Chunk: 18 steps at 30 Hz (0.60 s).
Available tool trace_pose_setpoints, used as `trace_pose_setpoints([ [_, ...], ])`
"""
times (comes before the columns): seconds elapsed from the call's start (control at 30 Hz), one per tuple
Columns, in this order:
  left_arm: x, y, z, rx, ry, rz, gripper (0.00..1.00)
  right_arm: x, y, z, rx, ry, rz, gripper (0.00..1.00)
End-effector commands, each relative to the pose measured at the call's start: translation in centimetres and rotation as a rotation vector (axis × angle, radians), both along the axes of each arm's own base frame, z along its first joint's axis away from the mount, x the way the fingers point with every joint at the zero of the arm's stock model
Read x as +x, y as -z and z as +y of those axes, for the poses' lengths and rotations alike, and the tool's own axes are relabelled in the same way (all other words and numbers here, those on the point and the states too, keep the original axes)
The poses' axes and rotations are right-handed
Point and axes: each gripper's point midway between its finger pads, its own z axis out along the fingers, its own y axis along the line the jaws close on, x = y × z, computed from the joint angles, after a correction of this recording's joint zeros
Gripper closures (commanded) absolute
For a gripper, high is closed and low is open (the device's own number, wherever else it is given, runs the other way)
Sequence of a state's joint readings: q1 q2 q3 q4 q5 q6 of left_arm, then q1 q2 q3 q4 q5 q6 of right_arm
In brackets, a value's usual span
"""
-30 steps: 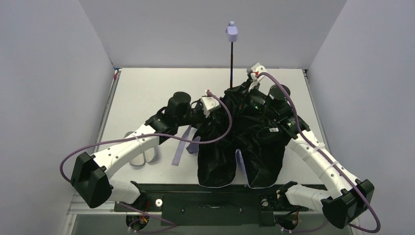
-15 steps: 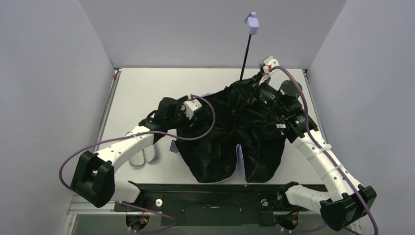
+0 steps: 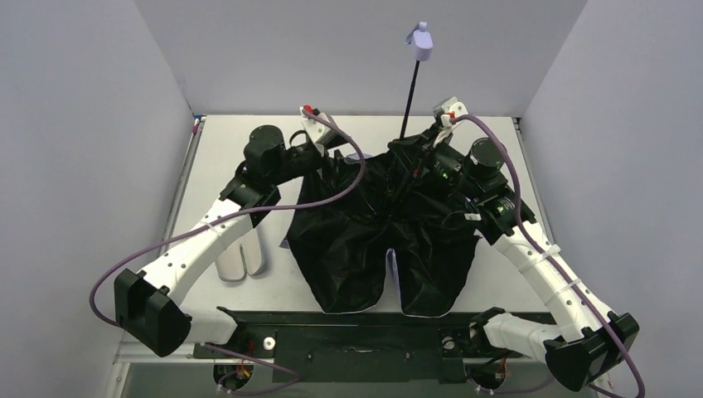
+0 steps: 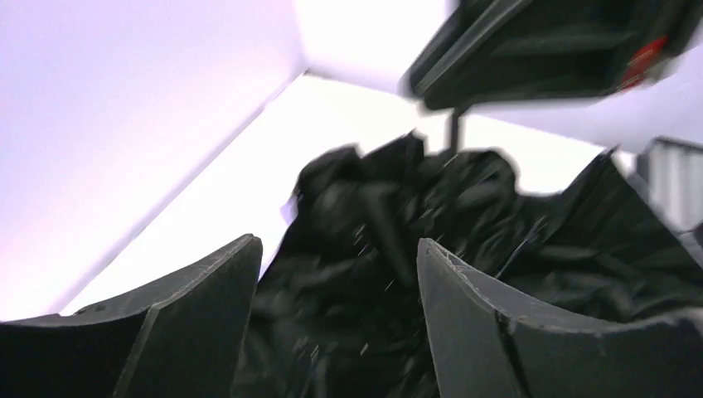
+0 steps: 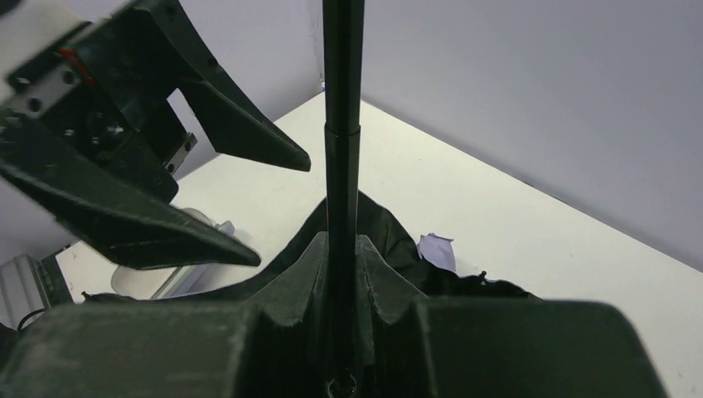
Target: Open the umbrella
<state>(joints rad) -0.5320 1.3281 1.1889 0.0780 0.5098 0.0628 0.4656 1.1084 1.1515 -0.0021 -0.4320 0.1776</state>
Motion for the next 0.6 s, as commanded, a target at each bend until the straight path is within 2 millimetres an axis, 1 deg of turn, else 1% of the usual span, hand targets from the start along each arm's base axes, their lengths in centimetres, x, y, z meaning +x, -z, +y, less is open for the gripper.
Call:
trace_pose_setpoints([
  [0.0, -2.9, -4.5, -4.5, -0.130, 0.174, -0.060, 0.37, -0.5, -5.6, 0.0, 0.118, 0.010, -0.135, 1.00],
  [0.03, -3.2, -4.4, -5.5, -0.142, 0.195, -0.062, 0.39, -0.5, -5.7, 0.1, 0.124, 0.008, -0.133, 1.00],
  [0.07, -3.4, -4.3, -5.9, -0.152, 0.206, -0.051, 0.42, -0.5, -5.8, 0.1, 0.129, 0.006, -0.135, 1.00],
  [0.17, -4.0, -3.7, -7.7, -0.165, 0.253, -0.050, 0.47, -0.9, -6.1, 0.3, 0.143, -0.009, -0.133, 1.00],
  [0.27, -3.9, -2.5, -8.6, -0.157, 0.265, -0.035, 0.52, -1.0, -6.5, 0.3, 0.153, -0.015, -0.138, 1.00],
  [0.33, -3.4, -1.4, -9.0, -0.145, 0.262, -0.017, 0.54, -1.2, -6.6, 0.4, 0.158, -0.020, -0.139, 1.00],
  [0.43, -2.1, 1.4, -9.5, -0.119, 0.232, 0.016, 0.59, -1.1, -6.2, 0.5, 0.156, -0.021, -0.138, 1.00],
  [0.47, -1.9, 3.2, -9.6, -0.094, 0.228, 0.037, 0.59, -1.0, -5.9, 0.5, 0.148, -0.019, -0.141, 1.00],
  [0.5, -1.7, 4.2, -9.6, -0.073, 0.225, 0.025, 0.60, -0.9, -5.8, 0.5, 0.144, -0.018, -0.151, 1.00],
  [0.53, -1.7, 6.4, -9.6, -0.045, 0.220, 0.055, 0.60, -0.7, -5.2, 0.5, 0.129, -0.013, -0.154, 1.00],
  [0.57, -1.7, 8.3, -9.3, -0.015, 0.213, 0.062, 0.60, -0.5, -5.0, 0.5, 0.125, -0.009, -0.162, 1.00],
])
